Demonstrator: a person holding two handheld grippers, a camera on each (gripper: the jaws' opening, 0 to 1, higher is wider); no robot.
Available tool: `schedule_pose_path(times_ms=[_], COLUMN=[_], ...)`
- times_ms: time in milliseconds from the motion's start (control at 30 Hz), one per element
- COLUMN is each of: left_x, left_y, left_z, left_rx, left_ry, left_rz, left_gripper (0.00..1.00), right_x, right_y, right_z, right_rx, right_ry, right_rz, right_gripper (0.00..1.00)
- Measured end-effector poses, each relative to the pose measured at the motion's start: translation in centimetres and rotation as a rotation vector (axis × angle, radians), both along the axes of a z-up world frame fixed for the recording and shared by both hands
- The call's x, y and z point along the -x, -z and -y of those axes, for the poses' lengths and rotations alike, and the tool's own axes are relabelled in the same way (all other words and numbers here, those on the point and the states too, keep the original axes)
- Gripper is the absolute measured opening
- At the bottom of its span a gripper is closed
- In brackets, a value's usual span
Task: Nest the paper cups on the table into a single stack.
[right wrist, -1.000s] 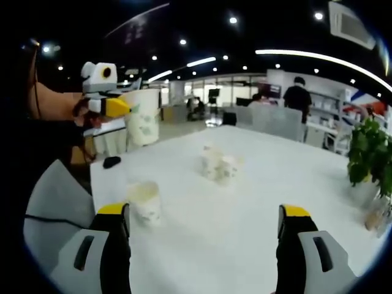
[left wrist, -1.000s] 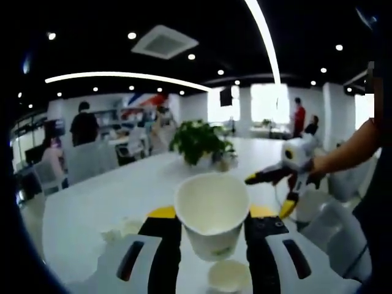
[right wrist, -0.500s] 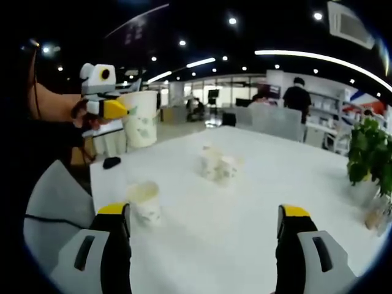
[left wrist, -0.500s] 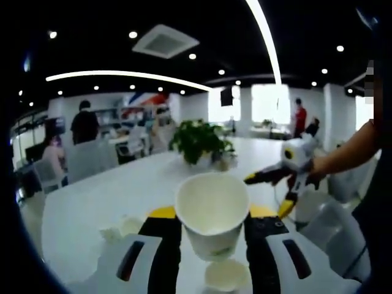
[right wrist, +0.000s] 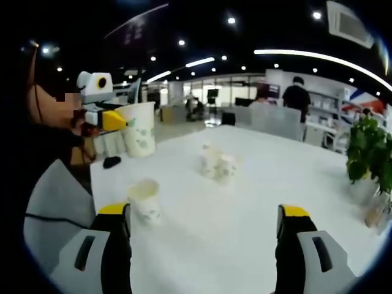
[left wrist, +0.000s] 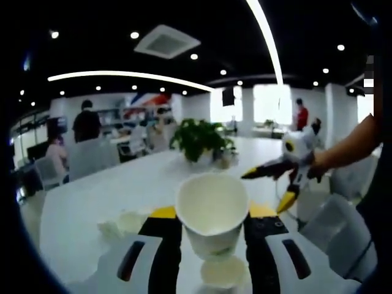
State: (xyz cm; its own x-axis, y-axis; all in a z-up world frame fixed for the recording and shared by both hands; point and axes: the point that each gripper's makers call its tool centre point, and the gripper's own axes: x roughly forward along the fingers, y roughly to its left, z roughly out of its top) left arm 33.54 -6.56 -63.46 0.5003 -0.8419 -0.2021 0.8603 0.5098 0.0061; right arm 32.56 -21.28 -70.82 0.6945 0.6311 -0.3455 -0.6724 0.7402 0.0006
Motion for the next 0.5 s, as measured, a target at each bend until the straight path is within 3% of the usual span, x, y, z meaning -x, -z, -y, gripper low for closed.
schedule_pose_path(times_ms=[500], left_x=[0.4], left_y=[2.0], left_z=[0.3], left_rx=[0.0], left_ry=[-0.015], left_rz=[0.001], left_gripper=[0.38], right_x=[0.6], right_y=[0.2], right_z=[0.1], right_rx=[0.004], right_ry=[-0.005], right_rz=[-0.008], right_gripper=[0.97])
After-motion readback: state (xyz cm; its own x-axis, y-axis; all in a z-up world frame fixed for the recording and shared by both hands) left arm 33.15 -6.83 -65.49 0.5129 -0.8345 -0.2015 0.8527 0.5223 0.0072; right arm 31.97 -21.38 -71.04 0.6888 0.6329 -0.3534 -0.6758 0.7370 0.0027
